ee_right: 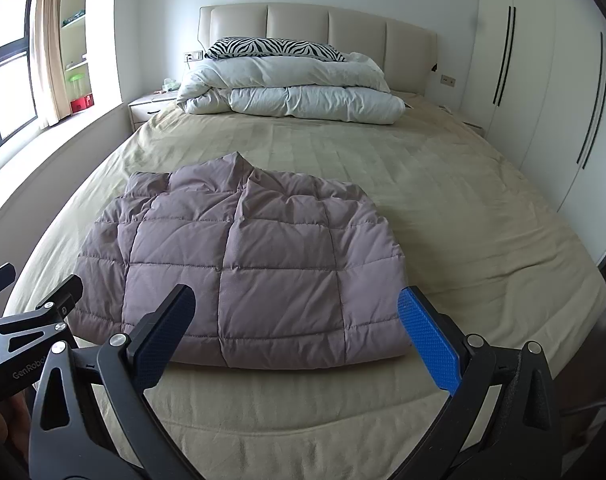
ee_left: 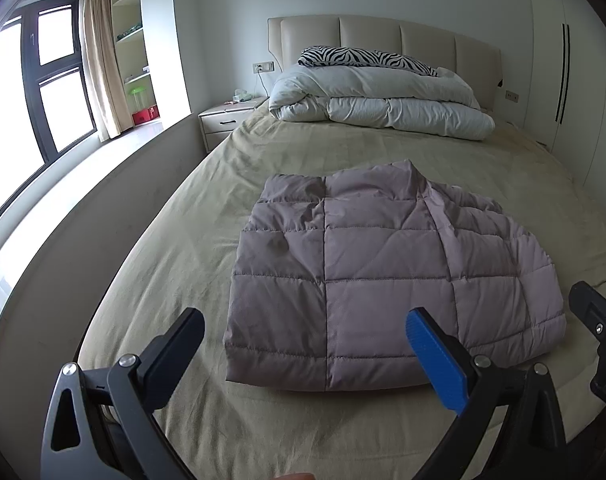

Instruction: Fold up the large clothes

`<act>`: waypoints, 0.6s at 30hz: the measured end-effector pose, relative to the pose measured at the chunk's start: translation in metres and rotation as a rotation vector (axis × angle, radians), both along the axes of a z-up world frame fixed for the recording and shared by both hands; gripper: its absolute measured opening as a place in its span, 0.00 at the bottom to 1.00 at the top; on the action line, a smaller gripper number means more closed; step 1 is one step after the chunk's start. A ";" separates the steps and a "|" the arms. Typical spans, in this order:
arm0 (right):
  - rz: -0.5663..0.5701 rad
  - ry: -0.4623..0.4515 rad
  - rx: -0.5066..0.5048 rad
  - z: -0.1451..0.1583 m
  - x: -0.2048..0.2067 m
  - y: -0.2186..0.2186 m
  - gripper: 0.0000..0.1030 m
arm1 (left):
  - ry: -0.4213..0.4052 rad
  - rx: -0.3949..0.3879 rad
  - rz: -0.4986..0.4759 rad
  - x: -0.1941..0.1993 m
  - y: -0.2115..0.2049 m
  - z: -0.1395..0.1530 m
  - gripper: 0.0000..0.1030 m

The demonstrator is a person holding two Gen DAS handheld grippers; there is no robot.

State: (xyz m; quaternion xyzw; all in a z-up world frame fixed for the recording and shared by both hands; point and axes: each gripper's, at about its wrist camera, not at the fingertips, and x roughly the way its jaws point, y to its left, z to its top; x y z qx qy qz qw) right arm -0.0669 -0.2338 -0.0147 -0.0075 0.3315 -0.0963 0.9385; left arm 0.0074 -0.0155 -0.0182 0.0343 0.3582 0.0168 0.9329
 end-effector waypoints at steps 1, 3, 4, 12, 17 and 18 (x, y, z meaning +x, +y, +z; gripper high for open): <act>-0.001 0.001 0.000 0.000 0.000 0.000 1.00 | 0.001 0.000 0.000 0.000 0.000 -0.001 1.00; -0.002 0.002 0.000 -0.001 0.000 0.001 1.00 | 0.005 -0.001 0.000 0.000 0.001 -0.002 1.00; -0.002 0.002 0.000 -0.001 0.000 0.001 1.00 | 0.006 -0.001 0.000 0.000 0.001 -0.003 1.00; 0.000 0.004 -0.001 -0.004 0.001 0.002 1.00 | 0.009 -0.002 0.001 0.000 0.001 -0.005 1.00; 0.000 0.004 0.001 -0.003 0.001 0.001 1.00 | 0.009 -0.001 0.000 0.001 0.002 -0.005 1.00; 0.000 0.004 0.002 -0.004 0.001 0.002 1.00 | 0.010 -0.002 0.000 0.001 0.002 -0.005 1.00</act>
